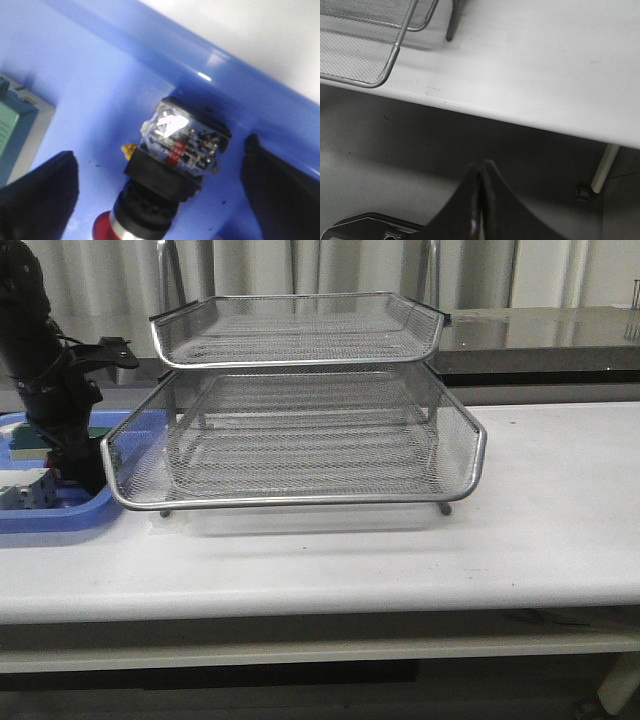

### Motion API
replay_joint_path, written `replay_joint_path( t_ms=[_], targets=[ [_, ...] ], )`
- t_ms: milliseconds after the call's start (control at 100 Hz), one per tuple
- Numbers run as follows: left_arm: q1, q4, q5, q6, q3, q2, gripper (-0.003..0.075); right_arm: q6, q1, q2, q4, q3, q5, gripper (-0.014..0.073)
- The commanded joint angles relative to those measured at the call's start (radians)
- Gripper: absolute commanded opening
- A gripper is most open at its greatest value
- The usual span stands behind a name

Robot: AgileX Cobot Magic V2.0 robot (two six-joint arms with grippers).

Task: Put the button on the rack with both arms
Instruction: 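Close the left gripper on the push button and lift it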

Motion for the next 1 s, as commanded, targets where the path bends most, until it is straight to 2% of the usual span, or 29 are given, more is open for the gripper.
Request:
replay_joint_path(
  t_ms=[0, 240, 400, 720, 930, 990],
  targets=[
    [-0.006, -0.014, -0.031, 0.001, -0.023, -0.055, 0.0466, -0.002, 0.002, -0.006, 0.000, -0.034, -0.045, -0.0057],
    [-0.006, -0.014, -0.031, 0.001, -0.023, -0.055, 0.0165, -0.002, 0.002, -0.006, 0.000, -0.034, -0.045, -0.0057],
    [-0.006, -0.014, -0.021, -0.001, -0.031, -0.055, 0.0008, -0.002, 0.002, -0.006, 0.000, -0.034, -0.045, -0.0057],
    [-0.004, -0.014, 0.163, -0.017, -0.171, -0.055, 0.0004, -0.002, 0.002, -0.006, 0.000, -0.034, -0.045, -0.0057],
    [-0.004, -0.014, 0.345, -0.090, -0.312, -0.055, 0.0004, -0.002, 0.002, -0.006, 0.000, -0.034, -0.045, -0.0057],
    [-0.004, -0.014, 0.343, -0.128, -0.335, -0.059, 0.0004, -0.002, 0.002, -0.006, 0.000, -0.034, -0.044, -0.0057]
  ],
)
